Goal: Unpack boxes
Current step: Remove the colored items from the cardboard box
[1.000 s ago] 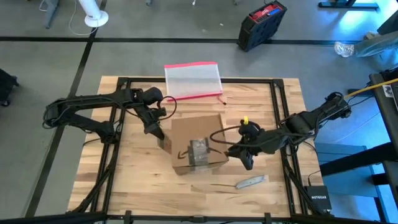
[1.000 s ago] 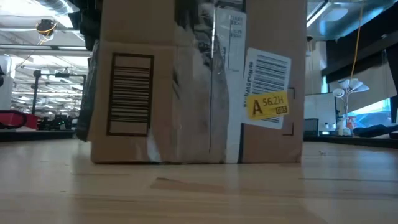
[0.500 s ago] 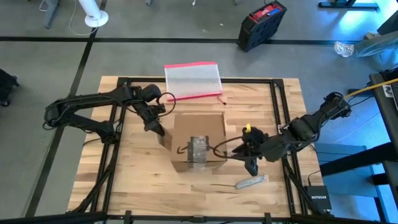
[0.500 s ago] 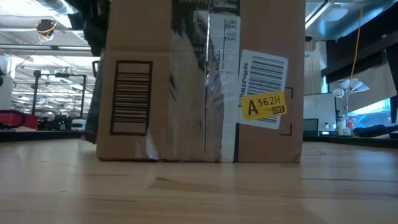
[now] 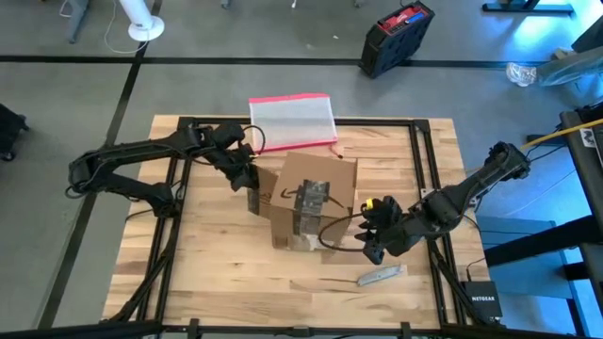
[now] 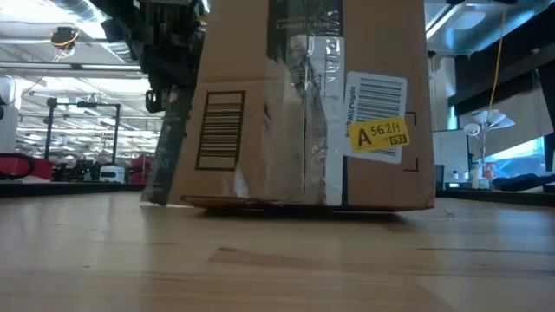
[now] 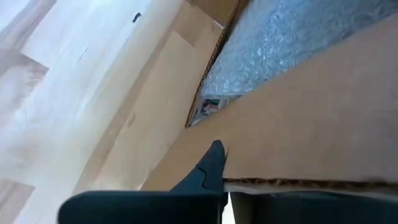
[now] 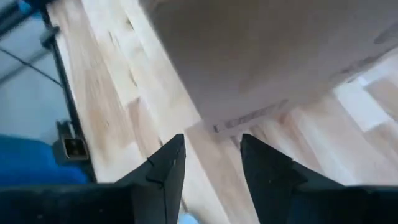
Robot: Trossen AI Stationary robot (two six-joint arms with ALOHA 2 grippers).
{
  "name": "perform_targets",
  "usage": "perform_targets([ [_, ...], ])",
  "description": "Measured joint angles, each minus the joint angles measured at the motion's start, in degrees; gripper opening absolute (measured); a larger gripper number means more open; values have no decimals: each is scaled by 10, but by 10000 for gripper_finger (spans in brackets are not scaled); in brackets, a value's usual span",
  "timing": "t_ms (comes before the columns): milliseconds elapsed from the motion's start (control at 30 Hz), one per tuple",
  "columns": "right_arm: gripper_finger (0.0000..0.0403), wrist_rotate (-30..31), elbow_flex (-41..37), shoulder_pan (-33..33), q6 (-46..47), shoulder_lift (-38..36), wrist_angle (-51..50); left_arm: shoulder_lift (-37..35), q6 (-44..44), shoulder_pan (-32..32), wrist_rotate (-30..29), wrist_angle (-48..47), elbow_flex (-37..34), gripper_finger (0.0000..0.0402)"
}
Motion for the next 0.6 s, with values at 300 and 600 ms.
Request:
perform_targets([
  [300, 149, -20, -66, -19, -9, 0, 160, 19, -10, 0, 0, -28, 3, 0],
  [600, 149, -22, -42, -30, -61, -1, 203, 37, -32, 1, -77, -31, 0, 0],
])
